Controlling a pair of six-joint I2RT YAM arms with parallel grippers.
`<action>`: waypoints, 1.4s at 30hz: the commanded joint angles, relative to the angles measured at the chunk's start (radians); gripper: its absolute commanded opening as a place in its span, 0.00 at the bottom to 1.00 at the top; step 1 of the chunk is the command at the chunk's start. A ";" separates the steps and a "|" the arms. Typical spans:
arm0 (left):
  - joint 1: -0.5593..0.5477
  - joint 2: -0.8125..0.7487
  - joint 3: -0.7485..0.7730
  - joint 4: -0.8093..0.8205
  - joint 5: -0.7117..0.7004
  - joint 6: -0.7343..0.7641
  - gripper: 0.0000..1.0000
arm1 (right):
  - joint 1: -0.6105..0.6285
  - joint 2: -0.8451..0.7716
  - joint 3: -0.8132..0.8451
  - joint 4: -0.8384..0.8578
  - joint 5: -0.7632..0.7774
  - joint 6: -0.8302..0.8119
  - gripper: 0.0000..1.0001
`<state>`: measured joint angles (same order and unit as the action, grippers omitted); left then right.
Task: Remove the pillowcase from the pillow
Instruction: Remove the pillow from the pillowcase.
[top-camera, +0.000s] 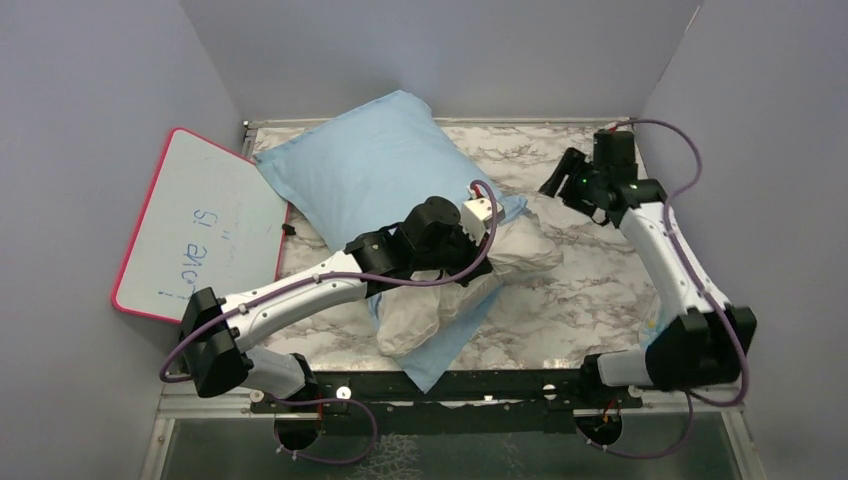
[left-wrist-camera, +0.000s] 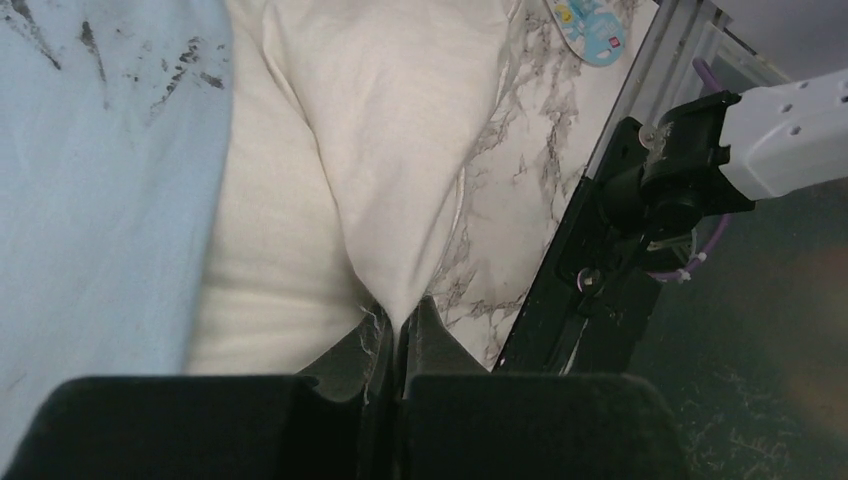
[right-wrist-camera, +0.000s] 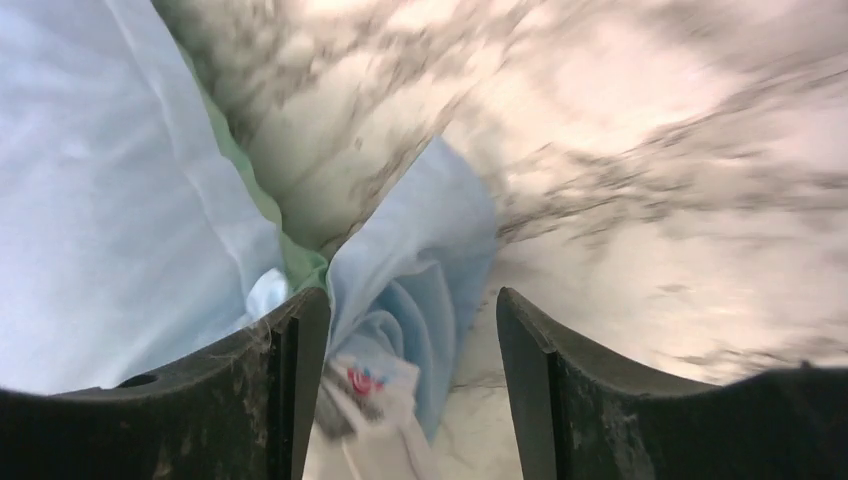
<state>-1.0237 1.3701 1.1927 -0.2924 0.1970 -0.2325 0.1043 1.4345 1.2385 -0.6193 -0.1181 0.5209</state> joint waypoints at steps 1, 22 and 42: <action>-0.008 0.011 0.020 0.121 -0.007 -0.036 0.00 | -0.005 -0.229 0.004 -0.066 0.374 -0.011 0.71; -0.007 0.081 -0.014 0.232 0.029 -0.070 0.00 | -0.006 -0.920 -0.808 0.295 -0.530 0.551 0.92; -0.007 0.043 0.069 0.047 -0.017 -0.019 0.67 | -0.005 -0.557 -0.658 0.208 -0.315 0.405 0.29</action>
<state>-1.0279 1.4601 1.2049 -0.2127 0.2092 -0.2787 0.0990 0.9089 0.5880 -0.4221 -0.4835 0.9371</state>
